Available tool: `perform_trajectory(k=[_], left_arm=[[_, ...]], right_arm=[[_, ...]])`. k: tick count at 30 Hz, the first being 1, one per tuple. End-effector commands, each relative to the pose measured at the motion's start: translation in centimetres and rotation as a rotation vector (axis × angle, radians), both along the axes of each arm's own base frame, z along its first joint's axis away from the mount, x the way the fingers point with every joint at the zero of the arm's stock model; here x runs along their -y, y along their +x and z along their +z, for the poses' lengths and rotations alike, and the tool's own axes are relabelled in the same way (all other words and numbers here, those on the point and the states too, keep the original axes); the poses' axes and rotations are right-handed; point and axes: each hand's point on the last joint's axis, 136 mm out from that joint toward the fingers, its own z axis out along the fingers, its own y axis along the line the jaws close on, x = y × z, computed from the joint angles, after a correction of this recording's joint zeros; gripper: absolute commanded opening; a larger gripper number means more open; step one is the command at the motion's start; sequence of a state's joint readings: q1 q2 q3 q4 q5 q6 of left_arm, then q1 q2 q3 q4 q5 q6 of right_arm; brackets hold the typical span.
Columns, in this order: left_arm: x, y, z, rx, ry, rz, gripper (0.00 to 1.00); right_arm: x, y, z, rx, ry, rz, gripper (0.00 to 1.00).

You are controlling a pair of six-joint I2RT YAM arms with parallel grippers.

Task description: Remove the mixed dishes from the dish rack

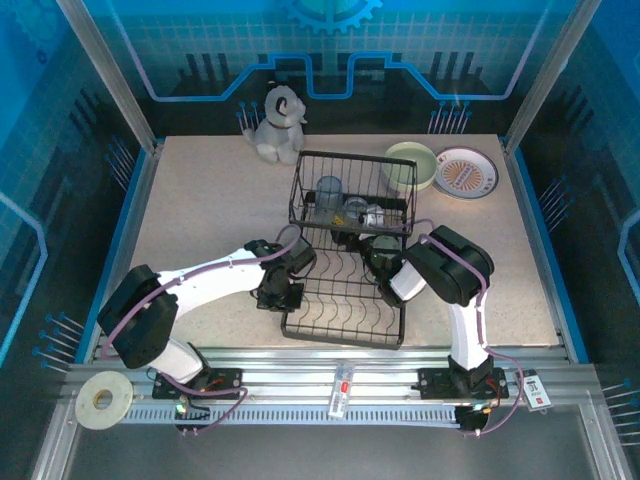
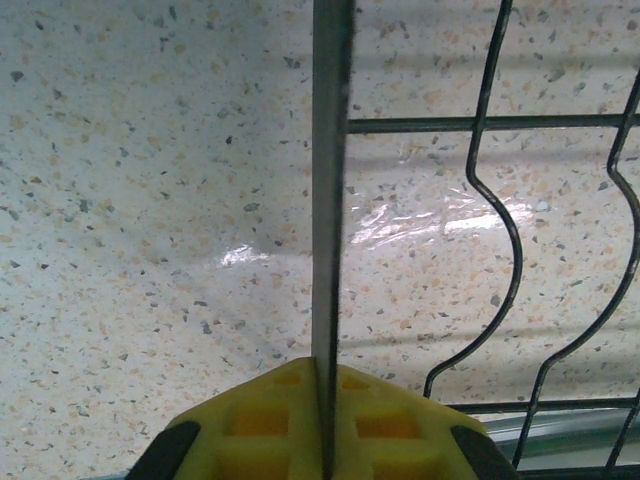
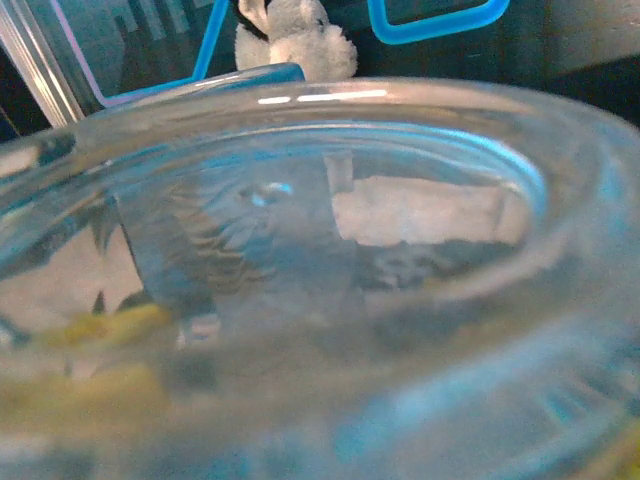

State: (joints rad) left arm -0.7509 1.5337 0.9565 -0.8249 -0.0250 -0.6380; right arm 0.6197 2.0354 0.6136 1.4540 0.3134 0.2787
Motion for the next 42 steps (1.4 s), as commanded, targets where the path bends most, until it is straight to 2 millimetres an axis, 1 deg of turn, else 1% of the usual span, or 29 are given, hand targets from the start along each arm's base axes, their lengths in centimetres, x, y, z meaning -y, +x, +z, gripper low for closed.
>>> perform_trajectory(k=[1,7,11,13,18,23,26,31,35,40,42], left_arm=[[4.1,6.9,0.1,0.247,-0.148,0.093,0.0],[4.1,6.8,0.0,0.245,-0.145,0.103,0.0],[4.3,7.0,0.0,0.25,-0.154,0.105,0.0],[4.4,7.1,0.1,0.253,-0.158,0.105,0.0],[4.4,7.4,0.3,0.267,-0.149,0.099,0.0],[4.2,7.3,0.0,0.266,-0.132,0.1,0.0],[4.2,7.3,-0.3,0.262,-0.124,0.103,0.0],[4.3,7.4,-1.0,0.272,-0.114,0.105,0.0],[4.5,8.1,-1.6,0.283,-0.108,0.118,0.0],[5.1,9.4,-1.8,0.311,-0.096,0.125,0.0],[5.4,9.9,-2.0,0.313,-0.098,0.131,0.0]], right_arm=[[-4.1,-8.5,-12.6,-0.327,-0.427,0.293,0.54],[-3.7,-8.7,-13.1,-0.355,-0.525,0.245,0.54],[-3.5,-8.9,-13.0,-0.297,-0.524,0.218,0.55],[-3.1,-8.7,-13.2,-0.31,-0.541,0.191,0.55],[-3.3,-9.0,-12.9,-0.318,-0.502,0.195,0.55],[-2.3,-9.3,-12.6,-0.337,-0.493,0.175,0.55],[-1.8,-9.7,-13.2,-0.364,-0.497,0.177,0.55],[-1.4,-10.0,-13.5,-0.337,-0.484,0.168,0.55],[-1.3,-10.3,-13.9,-0.358,-0.517,0.191,0.55],[0.4,-11.0,-15.5,-0.419,-0.52,0.176,0.55],[1.1,-11.1,-15.9,-0.429,-0.506,0.169,0.55]])
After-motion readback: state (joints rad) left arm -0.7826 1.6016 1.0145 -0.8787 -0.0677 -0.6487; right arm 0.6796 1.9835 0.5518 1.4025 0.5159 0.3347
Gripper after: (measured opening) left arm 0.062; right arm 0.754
